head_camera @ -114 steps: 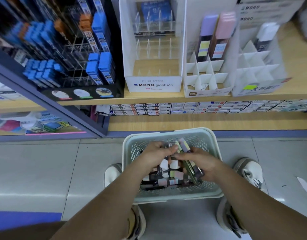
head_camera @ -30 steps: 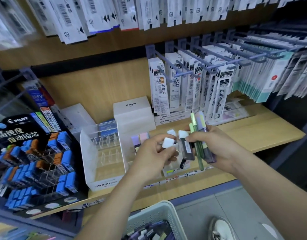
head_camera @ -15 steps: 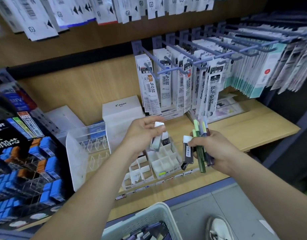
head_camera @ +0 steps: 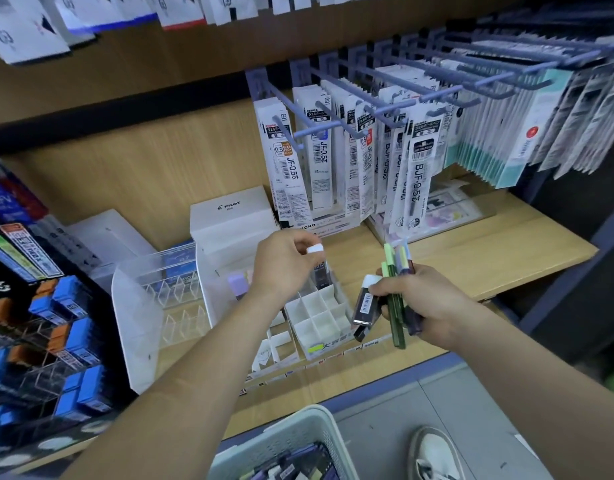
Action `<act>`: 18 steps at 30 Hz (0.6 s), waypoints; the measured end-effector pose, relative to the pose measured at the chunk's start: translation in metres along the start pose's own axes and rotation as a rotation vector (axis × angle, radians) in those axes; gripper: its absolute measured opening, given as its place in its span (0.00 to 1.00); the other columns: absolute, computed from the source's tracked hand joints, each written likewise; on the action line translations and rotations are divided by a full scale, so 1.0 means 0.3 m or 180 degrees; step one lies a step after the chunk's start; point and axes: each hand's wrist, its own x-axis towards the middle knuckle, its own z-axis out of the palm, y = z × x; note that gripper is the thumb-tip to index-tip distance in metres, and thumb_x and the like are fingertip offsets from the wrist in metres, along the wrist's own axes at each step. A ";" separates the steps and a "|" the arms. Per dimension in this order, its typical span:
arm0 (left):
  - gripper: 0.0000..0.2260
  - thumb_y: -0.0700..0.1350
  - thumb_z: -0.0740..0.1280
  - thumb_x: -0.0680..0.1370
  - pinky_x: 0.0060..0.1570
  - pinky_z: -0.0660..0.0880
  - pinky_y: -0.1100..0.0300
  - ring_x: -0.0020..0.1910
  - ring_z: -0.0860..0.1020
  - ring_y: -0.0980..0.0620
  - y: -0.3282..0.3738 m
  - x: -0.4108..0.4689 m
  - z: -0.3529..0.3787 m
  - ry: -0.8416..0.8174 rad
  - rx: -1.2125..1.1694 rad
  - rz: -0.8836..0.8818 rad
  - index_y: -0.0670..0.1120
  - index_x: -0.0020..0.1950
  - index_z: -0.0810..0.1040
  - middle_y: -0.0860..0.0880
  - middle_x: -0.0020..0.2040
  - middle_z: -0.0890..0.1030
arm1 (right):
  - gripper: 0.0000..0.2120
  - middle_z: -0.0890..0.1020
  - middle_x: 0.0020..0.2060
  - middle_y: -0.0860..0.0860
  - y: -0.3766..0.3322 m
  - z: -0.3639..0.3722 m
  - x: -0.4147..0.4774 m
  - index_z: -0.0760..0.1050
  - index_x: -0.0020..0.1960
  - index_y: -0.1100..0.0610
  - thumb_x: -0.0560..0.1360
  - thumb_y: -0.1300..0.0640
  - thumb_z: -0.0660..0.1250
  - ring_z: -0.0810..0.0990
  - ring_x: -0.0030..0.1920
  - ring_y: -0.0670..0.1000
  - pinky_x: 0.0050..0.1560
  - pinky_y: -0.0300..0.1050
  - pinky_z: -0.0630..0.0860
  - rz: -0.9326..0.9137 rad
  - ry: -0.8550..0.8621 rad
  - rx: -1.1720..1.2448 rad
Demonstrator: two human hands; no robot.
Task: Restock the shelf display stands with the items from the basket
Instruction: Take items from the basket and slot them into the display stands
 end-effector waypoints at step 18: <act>0.04 0.44 0.69 0.76 0.47 0.75 0.59 0.43 0.78 0.52 -0.024 -0.014 0.031 -0.0109 0.1171 0.0724 0.49 0.47 0.83 0.51 0.46 0.79 | 0.16 0.80 0.41 0.58 -0.031 0.008 -0.032 0.76 0.57 0.62 0.71 0.66 0.73 0.77 0.33 0.54 0.23 0.37 0.72 -0.0006 -0.0257 0.0058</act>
